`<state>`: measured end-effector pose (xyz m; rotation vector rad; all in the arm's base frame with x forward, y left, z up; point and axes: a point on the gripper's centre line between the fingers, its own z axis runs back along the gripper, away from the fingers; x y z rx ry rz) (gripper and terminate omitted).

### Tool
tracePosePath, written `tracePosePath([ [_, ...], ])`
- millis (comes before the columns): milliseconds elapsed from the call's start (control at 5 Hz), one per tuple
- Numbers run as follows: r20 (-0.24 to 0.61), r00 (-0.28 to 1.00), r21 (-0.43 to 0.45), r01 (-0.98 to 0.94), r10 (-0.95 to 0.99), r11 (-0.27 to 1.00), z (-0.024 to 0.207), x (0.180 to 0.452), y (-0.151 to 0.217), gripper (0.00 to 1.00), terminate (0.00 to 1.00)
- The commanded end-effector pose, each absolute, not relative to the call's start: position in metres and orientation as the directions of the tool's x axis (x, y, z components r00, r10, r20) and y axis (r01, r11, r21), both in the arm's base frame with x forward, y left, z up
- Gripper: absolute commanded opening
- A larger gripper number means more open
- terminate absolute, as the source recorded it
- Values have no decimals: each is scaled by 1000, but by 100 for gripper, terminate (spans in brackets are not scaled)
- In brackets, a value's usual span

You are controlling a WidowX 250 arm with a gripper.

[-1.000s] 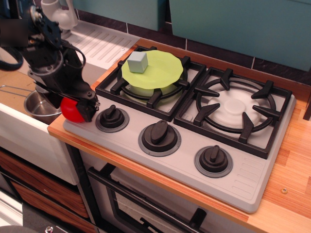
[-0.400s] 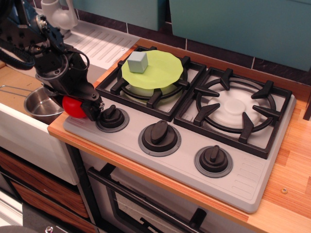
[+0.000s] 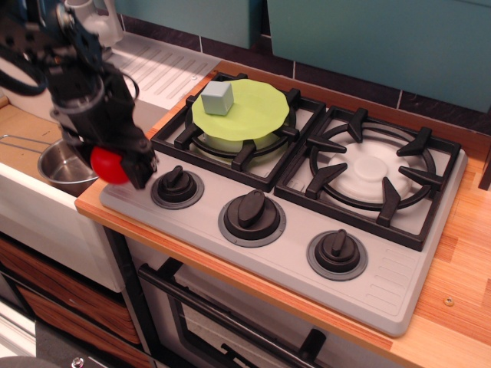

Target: Put cube on plate and smalltomato in pot or pan in sink

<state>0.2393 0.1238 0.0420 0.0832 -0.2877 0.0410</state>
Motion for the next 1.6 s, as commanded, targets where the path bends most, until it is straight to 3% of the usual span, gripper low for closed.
tracePosePath([
  [0, 320, 945, 125, 30, -69, 992, 89, 264, 160, 0, 0],
  [600, 325, 940, 80, 85, -107, 993, 77, 293, 198, 0, 0],
  [1400, 321, 946, 21, 37, -42, 999, 51, 282, 214, 0, 0],
])
